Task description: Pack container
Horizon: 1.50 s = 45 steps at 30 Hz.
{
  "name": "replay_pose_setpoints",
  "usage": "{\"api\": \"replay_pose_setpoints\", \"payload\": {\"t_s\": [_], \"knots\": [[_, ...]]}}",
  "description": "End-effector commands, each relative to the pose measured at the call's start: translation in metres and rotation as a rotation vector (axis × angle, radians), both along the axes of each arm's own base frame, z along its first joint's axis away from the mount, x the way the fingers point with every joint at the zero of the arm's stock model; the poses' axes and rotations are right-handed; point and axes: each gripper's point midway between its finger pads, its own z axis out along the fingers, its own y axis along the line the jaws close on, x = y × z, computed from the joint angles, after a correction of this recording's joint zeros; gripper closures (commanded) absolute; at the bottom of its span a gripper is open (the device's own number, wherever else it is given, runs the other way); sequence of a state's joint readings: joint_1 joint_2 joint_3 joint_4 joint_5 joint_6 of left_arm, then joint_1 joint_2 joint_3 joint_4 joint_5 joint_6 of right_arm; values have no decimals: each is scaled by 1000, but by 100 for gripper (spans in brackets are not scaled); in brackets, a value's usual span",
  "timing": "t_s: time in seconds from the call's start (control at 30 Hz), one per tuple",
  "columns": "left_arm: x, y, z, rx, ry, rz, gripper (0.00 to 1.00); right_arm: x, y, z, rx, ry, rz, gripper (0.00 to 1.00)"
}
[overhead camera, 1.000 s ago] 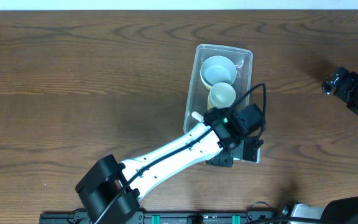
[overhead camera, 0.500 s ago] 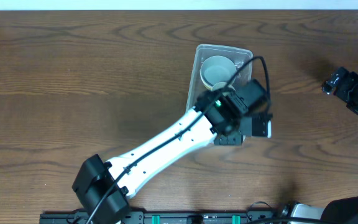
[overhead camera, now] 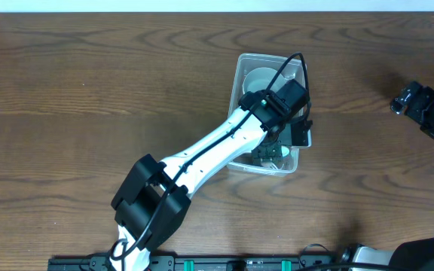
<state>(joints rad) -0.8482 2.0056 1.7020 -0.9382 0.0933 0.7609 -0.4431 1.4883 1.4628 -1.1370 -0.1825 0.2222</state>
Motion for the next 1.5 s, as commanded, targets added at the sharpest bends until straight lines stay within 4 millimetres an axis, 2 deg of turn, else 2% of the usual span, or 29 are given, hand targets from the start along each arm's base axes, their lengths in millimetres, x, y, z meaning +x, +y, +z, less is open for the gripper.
{"api": "replay_pose_setpoints", "payload": {"t_s": [0.0, 0.1, 0.2, 0.3, 0.37, 0.43, 0.5, 0.63, 0.67, 0.77, 0.8, 0.9, 1.07, 1.33, 1.47], "knots": [[8, 1, 39, -64, -67, 114, 2, 0, -2, -1, -6, 5, 7, 1], [10, 11, 72, -114, -114, 243, 2, 0, -2, -1, -6, 5, 6, 1], [-4, 27, 105, -144, -127, 258, 2, 0, -2, -1, -6, 5, 6, 1], [-19, 49, 125, -136, -123, 265, 2, 0, -2, -1, -6, 5, 6, 1], [-23, 68, 129, -107, -106, 293, 2, 0, -2, -1, -6, 5, 7, 1], [-17, 90, 122, -67, -77, 356, 2, 0, -2, -1, -6, 5, 7, 1], [-3, 110, 108, -50, -39, 499, 2, 0, -2, -1, -6, 5, 6, 1], [31, 153, 67, -30, 36, 849, 0, 0, -2, -1, -6, 5, 6, 1], [40, 165, 58, -29, 57, 958, 9, 0, -2, -1, -6, 5, 6, 1], [60, 189, 37, -64, 134, 1222, 51, 0, -2, -1, -6, 5, 6, 1], [67, 191, 31, -96, 172, 1272, 62, 0, -2, -1, -6, 5, 6, 1], [81, 190, 18, -166, 255, 1341, 73, 0, -2, -1, -6, 5, 6, 1], [81, 179, 0, -154, 309, 1390, 85, 0, -2, -1, -6, 5, 7, 1], [65, 126, -17, -139, 324, 1313, 85, 0, -2, -1, -6, 5, 6, 2], [59, 110, -17, -147, 328, 1312, 85, 0, -2, -1, -6, 5, 6, 1]]}}
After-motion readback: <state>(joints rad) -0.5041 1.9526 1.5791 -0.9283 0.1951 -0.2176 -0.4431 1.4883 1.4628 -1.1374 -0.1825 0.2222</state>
